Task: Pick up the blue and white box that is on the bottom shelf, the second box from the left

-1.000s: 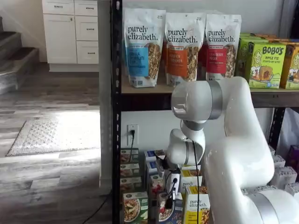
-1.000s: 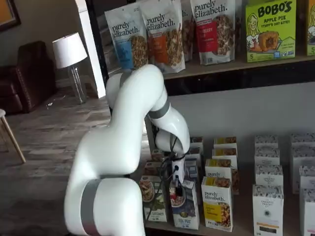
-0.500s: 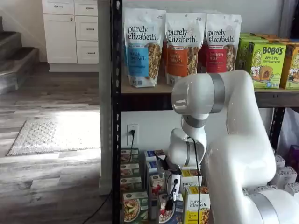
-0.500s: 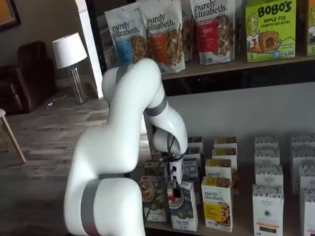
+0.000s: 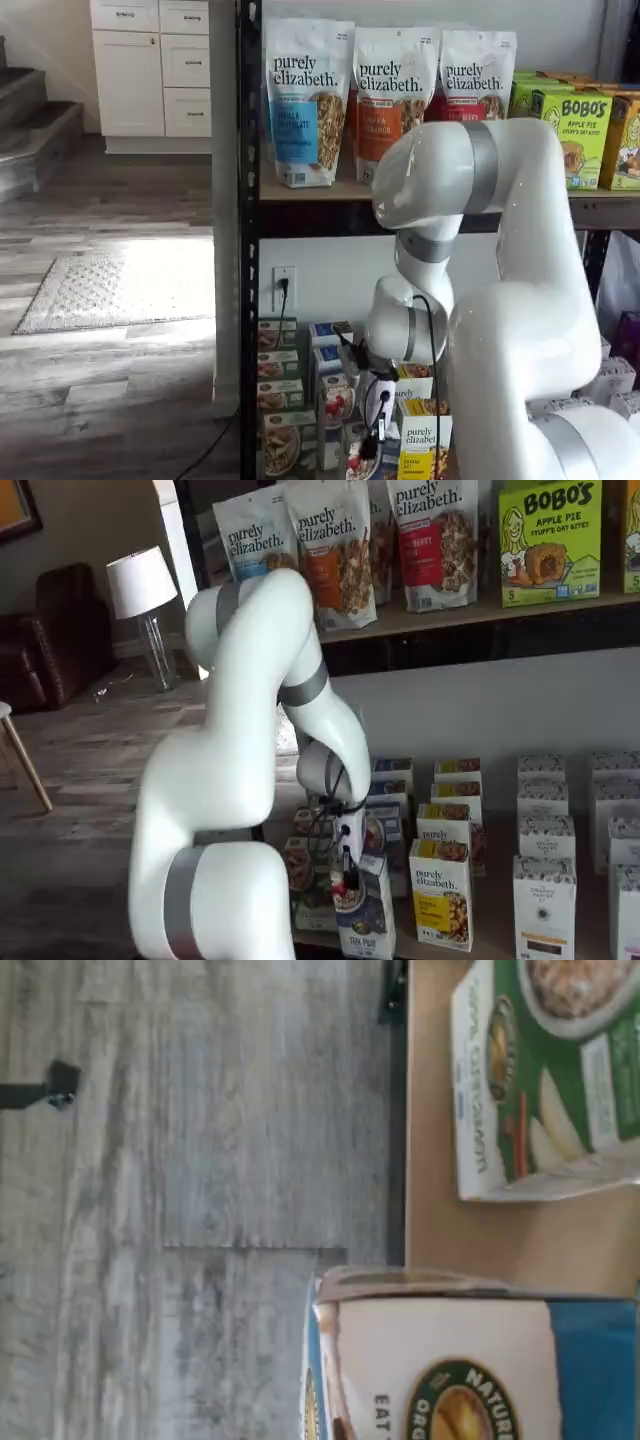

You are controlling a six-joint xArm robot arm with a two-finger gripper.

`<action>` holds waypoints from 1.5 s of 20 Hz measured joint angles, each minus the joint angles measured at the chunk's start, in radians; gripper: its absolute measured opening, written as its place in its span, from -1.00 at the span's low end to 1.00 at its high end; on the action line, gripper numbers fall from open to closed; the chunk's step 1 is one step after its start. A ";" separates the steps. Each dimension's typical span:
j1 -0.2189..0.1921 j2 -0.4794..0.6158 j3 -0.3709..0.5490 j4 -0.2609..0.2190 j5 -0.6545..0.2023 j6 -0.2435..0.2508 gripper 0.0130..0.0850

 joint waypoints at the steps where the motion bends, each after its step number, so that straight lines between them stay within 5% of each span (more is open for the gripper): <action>1: 0.004 -0.021 0.029 0.008 -0.007 -0.004 -0.11; 11: 0.062 -0.273 0.330 -0.003 -0.079 0.057 -0.11; 18: 0.088 -0.454 0.443 0.097 -0.051 -0.002 -0.11; 25: 0.059 -0.736 0.482 -0.179 0.184 0.246 -0.11; 30: 0.056 -0.874 0.438 -0.247 0.397 0.310 -0.11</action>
